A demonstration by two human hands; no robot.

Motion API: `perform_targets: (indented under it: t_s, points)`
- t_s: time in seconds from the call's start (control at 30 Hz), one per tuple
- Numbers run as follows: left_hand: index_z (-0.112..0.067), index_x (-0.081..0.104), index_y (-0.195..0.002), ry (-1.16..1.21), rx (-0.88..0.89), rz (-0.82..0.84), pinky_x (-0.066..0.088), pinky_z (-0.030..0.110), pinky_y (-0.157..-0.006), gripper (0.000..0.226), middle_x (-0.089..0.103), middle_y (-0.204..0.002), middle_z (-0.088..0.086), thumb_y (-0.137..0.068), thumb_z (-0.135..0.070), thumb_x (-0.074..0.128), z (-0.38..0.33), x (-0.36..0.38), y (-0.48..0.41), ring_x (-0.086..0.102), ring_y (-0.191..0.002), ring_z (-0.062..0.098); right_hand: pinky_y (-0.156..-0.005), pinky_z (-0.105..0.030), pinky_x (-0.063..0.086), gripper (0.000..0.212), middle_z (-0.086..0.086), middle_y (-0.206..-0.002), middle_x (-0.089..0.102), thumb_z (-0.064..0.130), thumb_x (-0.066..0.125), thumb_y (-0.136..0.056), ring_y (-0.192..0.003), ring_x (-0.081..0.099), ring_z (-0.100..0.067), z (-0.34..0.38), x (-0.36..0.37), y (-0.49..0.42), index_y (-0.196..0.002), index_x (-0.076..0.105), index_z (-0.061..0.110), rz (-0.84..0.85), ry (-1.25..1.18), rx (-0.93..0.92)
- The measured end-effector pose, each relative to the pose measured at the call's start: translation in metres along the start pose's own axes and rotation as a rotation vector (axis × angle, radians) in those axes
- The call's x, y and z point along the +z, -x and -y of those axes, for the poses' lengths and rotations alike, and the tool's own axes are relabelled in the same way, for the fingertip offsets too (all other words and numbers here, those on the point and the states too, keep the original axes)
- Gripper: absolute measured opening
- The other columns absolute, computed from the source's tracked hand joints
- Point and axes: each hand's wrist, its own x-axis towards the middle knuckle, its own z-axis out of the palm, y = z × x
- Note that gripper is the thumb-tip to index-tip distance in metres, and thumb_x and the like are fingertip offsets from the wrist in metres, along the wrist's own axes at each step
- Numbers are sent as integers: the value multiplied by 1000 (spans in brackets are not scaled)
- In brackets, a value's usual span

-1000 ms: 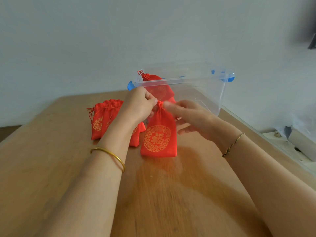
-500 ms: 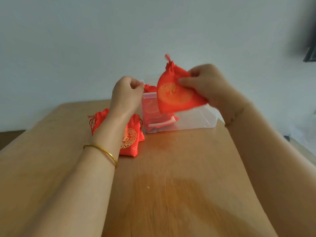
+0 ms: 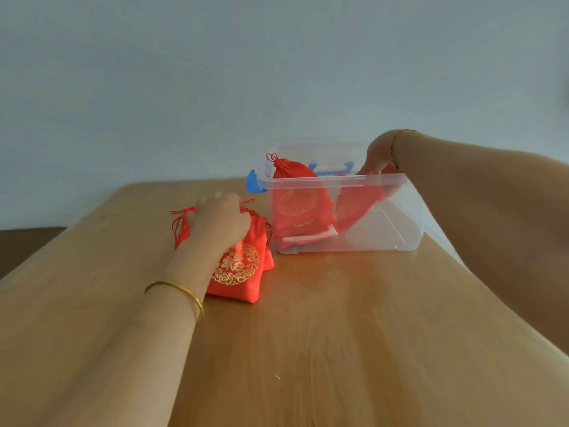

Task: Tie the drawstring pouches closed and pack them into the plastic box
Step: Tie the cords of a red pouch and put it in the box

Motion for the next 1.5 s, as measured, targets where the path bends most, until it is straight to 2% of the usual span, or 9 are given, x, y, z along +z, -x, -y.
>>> perform_targets:
  t_s: [0.07,0.2,0.37,0.47,0.73,1.0,1.13,1.33,1.5]
  points:
    - [-20,57,-121,-67,6,77,32,47,-99,35,49,-130,9,-90,-26,42,1,0,-1,37,-125,34,-84,-37,44,38,-19,-121,60,17,50,-96,-105,60,-32,0,0,8,-123,52,-9,-57,9,-10]
    - [-24,57,-121,-70,54,8,33,46,-100,33,51,-130,8,-89,-21,51,6,5,-3,42,-124,33,-55,-25,47,31,-20,-91,72,10,47,-95,-31,53,-8,3,-14,18,-71,59,-4,-342,-81,-147]
    - [-19,65,-101,-3,57,-113,40,45,-94,18,55,-113,12,-84,-15,61,10,12,-6,49,-112,35,-59,-30,55,20,-12,-74,70,5,45,-85,-62,68,-23,12,1,65,-87,65,2,-643,-634,-380]
    - [-18,64,-87,17,63,-156,38,43,-91,9,54,-108,13,-83,-12,59,10,13,-1,49,-109,35,-38,-18,41,13,-11,-65,64,5,48,-87,-51,61,-23,17,40,110,-87,61,2,-526,-866,-519]
    - [-23,58,-55,314,184,-38,52,39,-80,24,60,-68,-4,-77,-15,64,-1,-28,33,64,-88,30,-44,-28,47,30,-9,-82,70,32,57,-89,-63,66,-29,39,121,121,-96,57,3,-210,-676,-563]
    - [-20,64,-80,768,321,179,49,36,-88,10,68,-98,9,-78,-12,70,-26,-43,67,60,-86,15,-44,-8,33,13,-1,-62,52,10,60,-88,-47,46,0,14,130,120,-87,59,-3,-257,-918,-644]
    - [-21,56,-115,828,397,317,47,19,-86,37,63,-96,-5,-82,-9,67,-29,-38,65,60,-90,4,-45,-10,36,4,3,-58,52,1,58,-87,-44,45,2,-11,118,121,-84,59,-1,-218,-1078,-750]
    - [-20,64,-84,809,399,326,41,3,-56,14,63,-78,-9,-84,-7,64,-39,-33,61,56,-57,-12,-55,-6,38,15,8,-72,58,4,61,-86,-58,50,6,-20,110,114,-95,65,15,-395,-972,-780]
    - [-19,64,-80,779,432,253,45,8,-66,11,63,-77,-9,-83,-9,65,-37,-28,52,56,-64,-7,-52,-14,43,28,-3,-79,62,9,61,-86,-62,54,-7,-28,116,111,-113,58,15,-312,-1160,-626]
